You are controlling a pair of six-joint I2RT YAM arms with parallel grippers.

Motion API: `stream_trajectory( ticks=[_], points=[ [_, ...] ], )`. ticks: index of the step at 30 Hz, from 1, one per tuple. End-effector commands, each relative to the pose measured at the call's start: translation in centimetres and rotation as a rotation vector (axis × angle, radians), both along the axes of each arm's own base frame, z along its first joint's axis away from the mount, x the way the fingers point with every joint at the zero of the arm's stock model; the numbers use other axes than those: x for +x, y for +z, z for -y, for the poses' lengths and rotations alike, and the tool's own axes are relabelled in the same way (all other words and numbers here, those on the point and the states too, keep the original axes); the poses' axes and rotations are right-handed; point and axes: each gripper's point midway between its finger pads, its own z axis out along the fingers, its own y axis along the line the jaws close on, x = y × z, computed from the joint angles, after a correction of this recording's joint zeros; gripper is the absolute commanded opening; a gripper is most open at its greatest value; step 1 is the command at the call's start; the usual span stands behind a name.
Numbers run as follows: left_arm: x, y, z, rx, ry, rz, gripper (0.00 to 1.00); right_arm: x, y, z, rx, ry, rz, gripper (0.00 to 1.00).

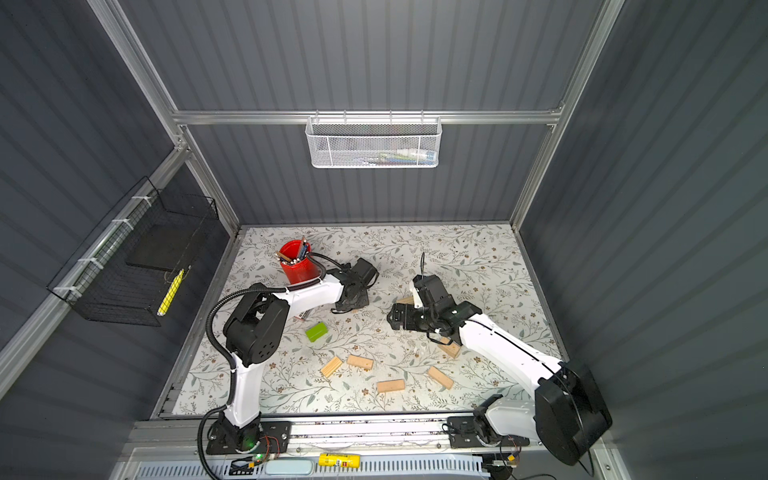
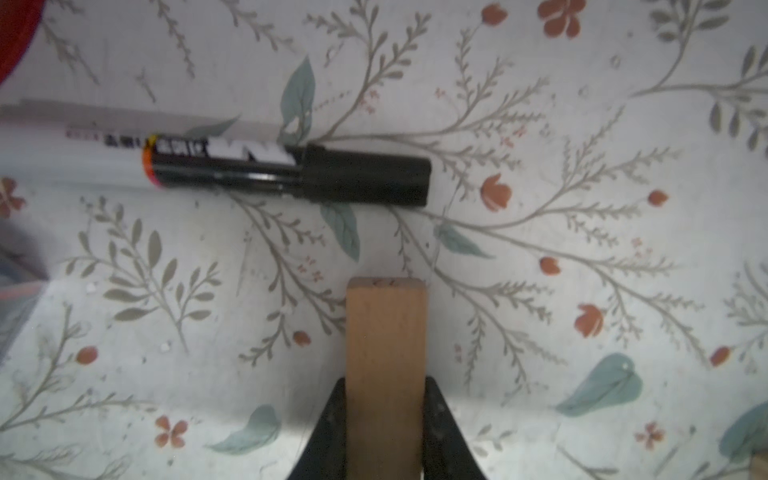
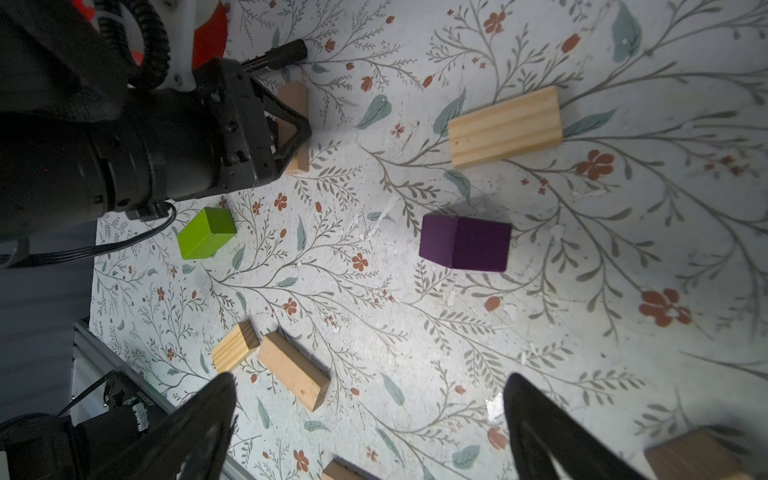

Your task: Build the wood block tower

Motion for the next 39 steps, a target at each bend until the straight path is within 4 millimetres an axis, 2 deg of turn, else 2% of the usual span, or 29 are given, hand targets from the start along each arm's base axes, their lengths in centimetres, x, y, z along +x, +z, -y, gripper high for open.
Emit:
stream_trajectory(
  ticks=[1, 8, 10, 13, 15, 17, 20, 23, 26, 28, 33, 39],
  points=[
    [-4.0, -1.2, -0.7, 0.011, -0.077, -0.114, 0.18, -0.6, -0.2, 0.2, -0.016, 0.01, -0.03, 0.99],
    [-7.6, -1.0, -1.2, -0.01, -0.134, -0.144, 0.17, -1.8, -1.6, 0.6, -0.042, -0.01, -0.073, 0.99],
    [-8.2, -0.9, -1.4, -0.012, -0.123, -0.151, 0.16, -2.2, -1.7, 0.5, -0.043, -0.012, -0.077, 0.99],
    [-8.8, -0.3, -0.5, -0.048, -0.129, -0.129, 0.16, -2.7, -1.8, 0.5, -0.043, -0.02, -0.079, 0.99],
    [-8.8, -0.1, -0.2, -0.039, -0.135, -0.113, 0.16, -3.0, -1.8, 0.4, -0.039, -0.025, -0.079, 0.99],
    [-8.7, -0.4, -0.7, -0.011, -0.117, -0.113, 0.16, -3.2, -1.8, 0.3, -0.037, -0.029, -0.078, 0.99],
    [-9.0, -0.9, -0.1, -0.031, -0.122, -0.131, 0.17, -3.5, -1.8, -0.1, -0.028, -0.021, -0.077, 0.99],
    [-9.0, -1.1, -0.4, -0.014, -0.101, -0.127, 0.19, -3.7, -1.9, -0.4, -0.03, -0.012, -0.074, 0.99],
    [-9.0, -1.1, -0.3, -0.021, -0.097, -0.123, 0.24, -3.8, -2.1, -0.7, -0.033, -0.002, -0.078, 0.99],
    [-9.0, -1.2, 0.2, -0.04, -0.112, -0.126, 0.3, -4.0, -2.1, -0.9, -0.035, 0.006, -0.076, 0.99],
    [-8.4, -0.5, 0.4, -0.028, -0.123, -0.108, 0.36, -4.1, -1.9, -1.2, -0.036, 0.024, -0.065, 0.99],
    [-8.1, 0.5, 0.4, -0.026, -0.133, -0.09, 0.36, -4.2, -1.2, -1.5, -0.043, 0.05, -0.044, 0.99]
  ],
)
